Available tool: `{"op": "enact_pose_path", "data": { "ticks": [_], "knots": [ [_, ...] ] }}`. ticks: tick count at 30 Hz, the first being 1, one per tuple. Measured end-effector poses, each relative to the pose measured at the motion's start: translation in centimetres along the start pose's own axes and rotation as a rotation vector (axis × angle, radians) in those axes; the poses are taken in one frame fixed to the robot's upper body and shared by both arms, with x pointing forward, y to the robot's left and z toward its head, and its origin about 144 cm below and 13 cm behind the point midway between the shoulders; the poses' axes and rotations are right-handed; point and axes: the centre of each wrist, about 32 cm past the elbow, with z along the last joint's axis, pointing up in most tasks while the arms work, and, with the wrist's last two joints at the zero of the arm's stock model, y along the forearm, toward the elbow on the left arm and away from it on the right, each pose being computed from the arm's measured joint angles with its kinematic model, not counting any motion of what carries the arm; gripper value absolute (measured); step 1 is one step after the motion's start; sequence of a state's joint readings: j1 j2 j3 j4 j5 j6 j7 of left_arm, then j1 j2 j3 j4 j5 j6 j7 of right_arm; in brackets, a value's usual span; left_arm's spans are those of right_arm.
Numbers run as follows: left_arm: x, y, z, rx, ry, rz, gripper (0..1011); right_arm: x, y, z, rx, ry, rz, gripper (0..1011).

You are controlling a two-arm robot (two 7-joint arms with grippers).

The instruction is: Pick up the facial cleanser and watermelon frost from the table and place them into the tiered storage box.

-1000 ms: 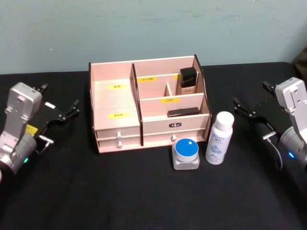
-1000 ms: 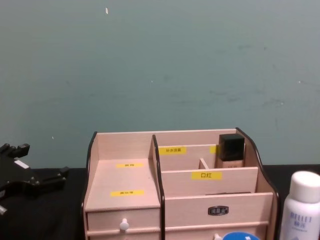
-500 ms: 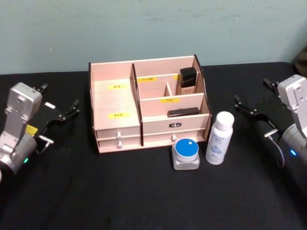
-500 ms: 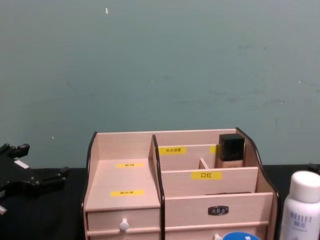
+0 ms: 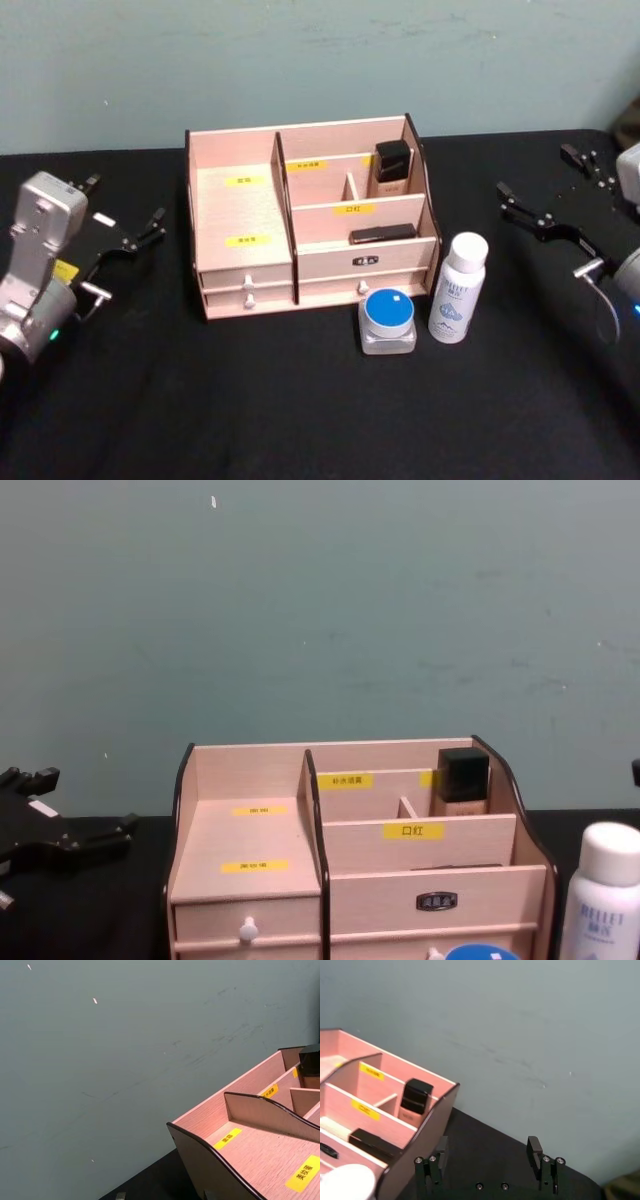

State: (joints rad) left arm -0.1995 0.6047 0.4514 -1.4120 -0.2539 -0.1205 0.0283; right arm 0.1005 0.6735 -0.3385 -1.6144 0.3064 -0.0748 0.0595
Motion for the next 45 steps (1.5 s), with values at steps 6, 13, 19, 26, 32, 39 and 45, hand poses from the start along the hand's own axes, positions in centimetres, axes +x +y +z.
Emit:
{"op": "enact_pose_path", "data": {
  "ticks": [6, 13, 19, 26, 32, 39, 45],
  "knots": [
    [0.0, 0.0, 0.0, 0.000, 0.000, 0.000, 1009, 0.4, -1.6, 1.6, 0.024, 0.024, 0.035, 1003],
    [0.0, 0.0, 0.0, 0.000, 0.000, 0.000, 1009, 0.6, -3.9, 3.4, 0.021, 0.054, 0.112, 1002],
    [0.0, 0.0, 0.0, 0.000, 0.000, 0.000, 1010, 0.7, -5.9, 4.9, 0.026, 0.111, 0.175, 1002],
    [0.0, 0.0, 0.0, 0.000, 0.000, 0.000, 1010, 0.5, -7.7, 5.9, 0.026, 0.180, 0.238, 1002],
    [0.0, 0.0, 0.0, 0.000, 0.000, 0.000, 1010, 0.2, -8.7, 5.9, -0.024, 0.217, 0.292, 1002],
    [0.0, 0.0, 0.0, 0.000, 0.000, 0.000, 1010, 0.1, -8.9, 5.5, -0.086, 0.222, 0.322, 1002],
    [0.0, 0.0, 0.0, 0.000, 0.000, 0.000, 1010, 0.0, -8.6, 4.9, -0.119, 0.227, 0.338, 1002]
  ]
}}
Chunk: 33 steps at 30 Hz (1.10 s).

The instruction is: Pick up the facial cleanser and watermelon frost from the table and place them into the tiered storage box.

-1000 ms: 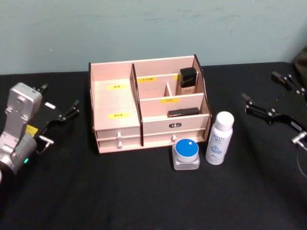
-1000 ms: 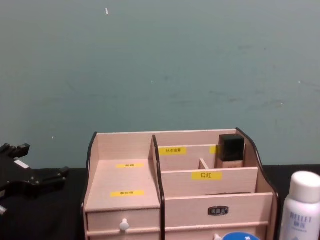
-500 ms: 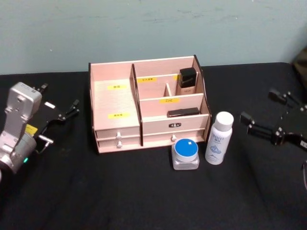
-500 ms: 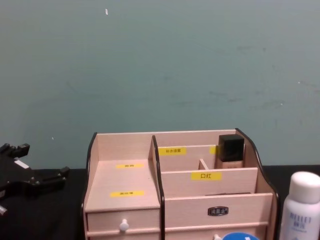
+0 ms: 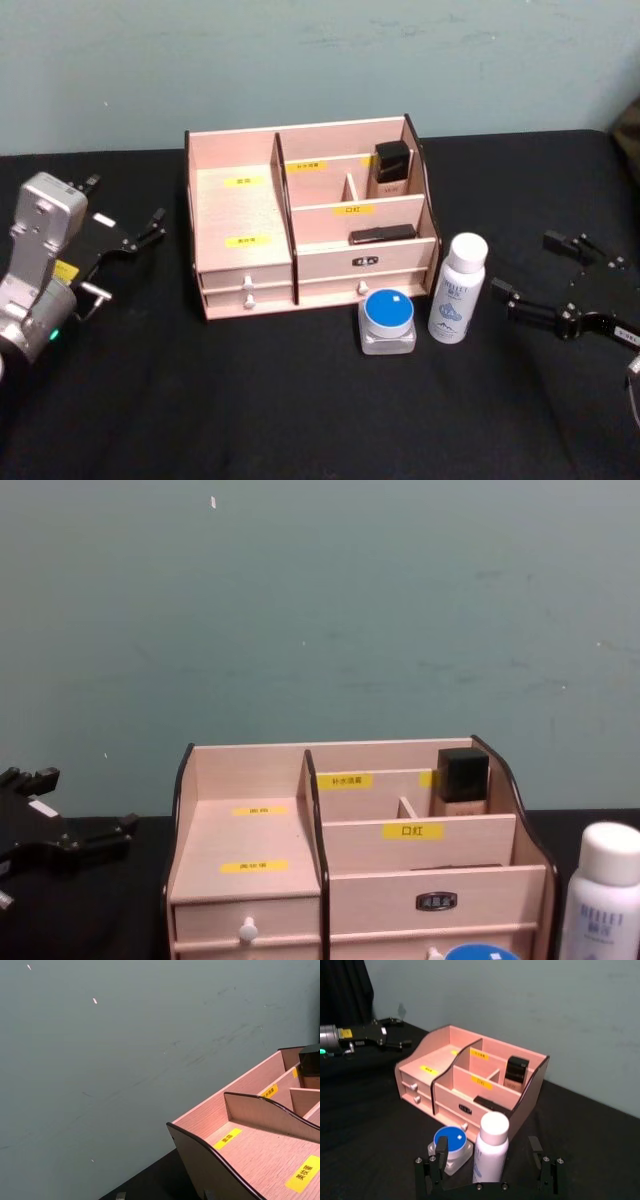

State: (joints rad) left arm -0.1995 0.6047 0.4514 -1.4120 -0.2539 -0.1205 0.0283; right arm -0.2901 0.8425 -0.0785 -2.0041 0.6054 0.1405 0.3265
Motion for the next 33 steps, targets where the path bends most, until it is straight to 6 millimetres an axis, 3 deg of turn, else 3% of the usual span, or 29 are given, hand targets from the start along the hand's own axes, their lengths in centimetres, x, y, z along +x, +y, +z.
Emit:
{"op": "enact_pose_path", "data": {
  "ticks": [33],
  "knots": [
    [0.0, 0.0, 0.0, 0.000, 0.000, 0.000, 1010, 0.7, 5.0, -4.2, -0.070, 0.050, 0.005, 1002]
  ]
}}
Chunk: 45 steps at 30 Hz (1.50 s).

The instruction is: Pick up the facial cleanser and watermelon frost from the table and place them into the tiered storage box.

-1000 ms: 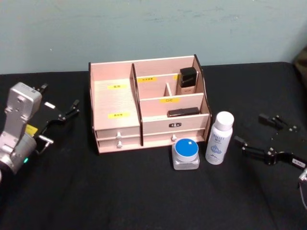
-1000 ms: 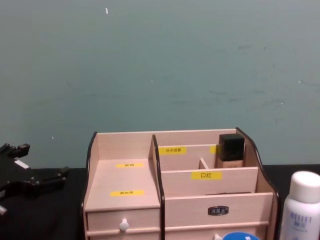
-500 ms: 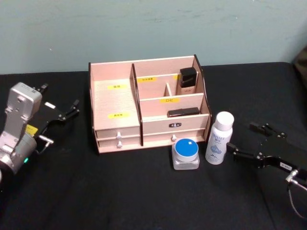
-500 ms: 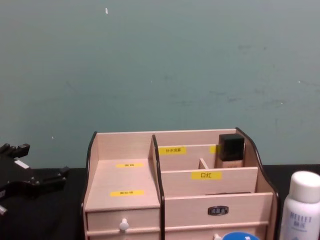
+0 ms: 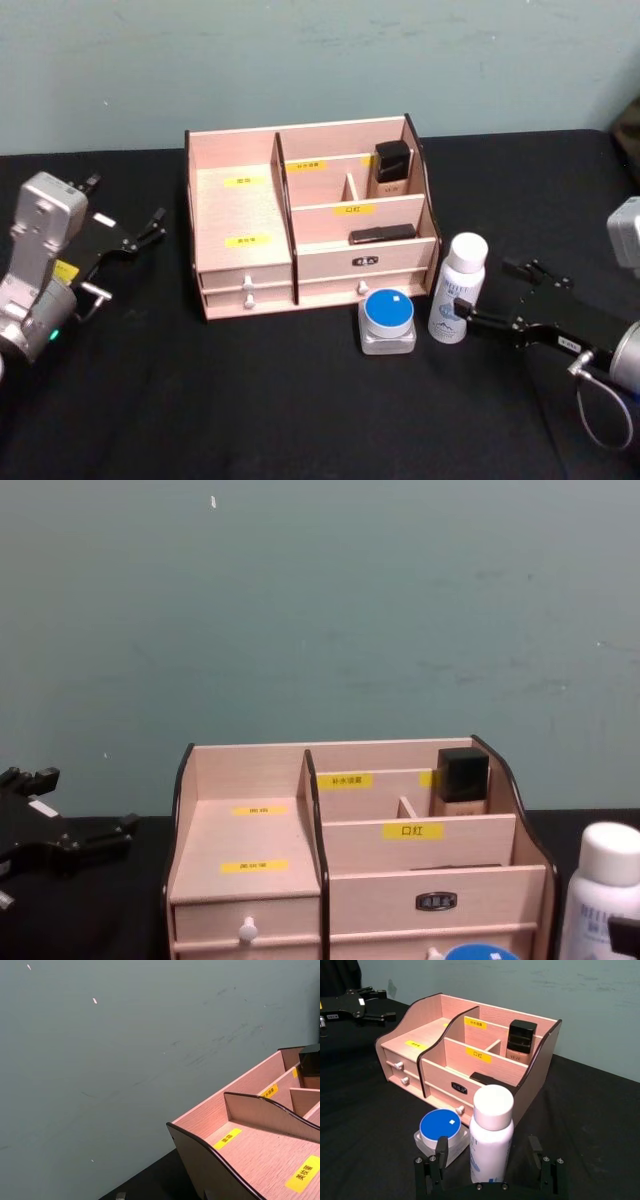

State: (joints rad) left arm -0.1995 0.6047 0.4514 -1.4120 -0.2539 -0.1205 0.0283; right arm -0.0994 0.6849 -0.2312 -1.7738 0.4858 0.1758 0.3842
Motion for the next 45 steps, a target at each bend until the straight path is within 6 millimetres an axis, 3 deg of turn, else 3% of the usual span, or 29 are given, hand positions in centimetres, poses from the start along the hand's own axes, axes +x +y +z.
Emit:
{"op": "enact_pose_path", "data": {
  "ticks": [29, 45],
  "knots": [
    [0.0, 0.0, 0.0, 0.000, 0.000, 0.000, 1009, 0.8, 3.7, -0.4, 0.018, 0.005, 0.010, 1002],
    [0.0, 0.0, 0.0, 0.000, 0.000, 0.000, 1010, 0.9, 4.6, -0.5, 0.018, -0.002, 0.017, 1002]
  ]
}}
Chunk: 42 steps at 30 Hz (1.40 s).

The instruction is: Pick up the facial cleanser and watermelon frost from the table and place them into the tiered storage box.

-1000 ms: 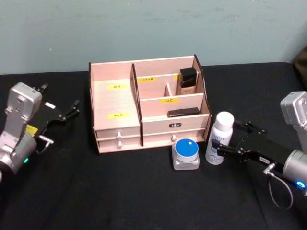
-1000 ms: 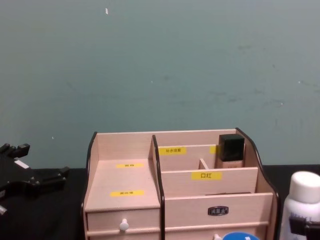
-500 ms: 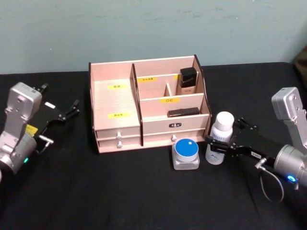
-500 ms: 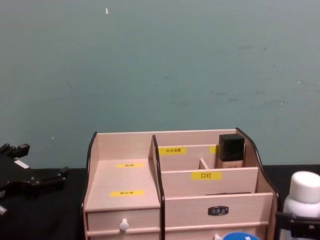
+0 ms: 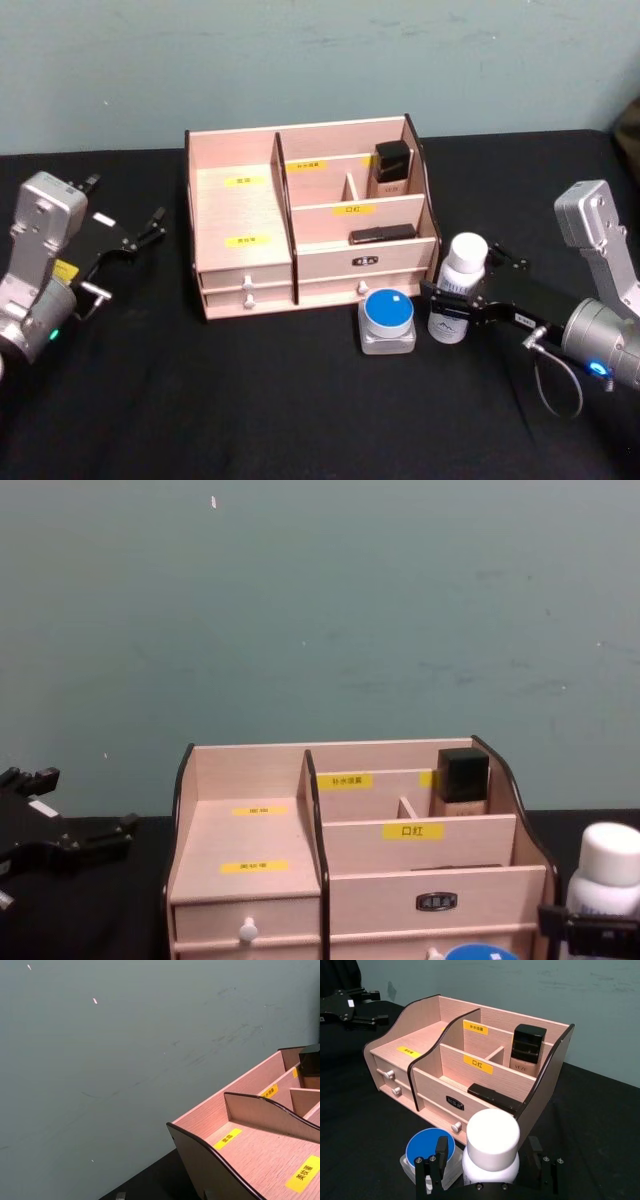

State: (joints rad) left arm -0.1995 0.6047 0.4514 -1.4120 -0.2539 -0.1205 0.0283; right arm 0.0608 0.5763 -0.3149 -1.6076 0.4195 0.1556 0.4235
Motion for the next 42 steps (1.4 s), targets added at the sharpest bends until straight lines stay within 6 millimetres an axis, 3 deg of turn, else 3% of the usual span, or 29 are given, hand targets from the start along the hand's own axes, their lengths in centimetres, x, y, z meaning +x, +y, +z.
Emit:
{"op": "enact_pose_path", "data": {
  "ticks": [8, 13, 24, 42],
  "knots": [
    [0.00, 0.00, 0.00, 0.000, 0.000, 0.000, 1010, -0.01, -0.07, 0.01, 0.000, 0.002, 0.000, 992],
    [0.00, 0.00, 0.00, 0.000, 0.000, 0.000, 1010, -0.01, -0.10, 0.02, 0.001, 0.003, -0.001, 902],
    [0.00, 0.00, 0.00, 0.000, 0.000, 0.000, 1010, 0.01, -0.15, 0.04, 0.001, 0.004, -0.002, 593],
    [0.00, 0.00, 0.00, 0.000, 0.000, 0.000, 1010, 0.12, -0.10, 0.15, 0.009, 0.014, 0.013, 593]
  ]
}}
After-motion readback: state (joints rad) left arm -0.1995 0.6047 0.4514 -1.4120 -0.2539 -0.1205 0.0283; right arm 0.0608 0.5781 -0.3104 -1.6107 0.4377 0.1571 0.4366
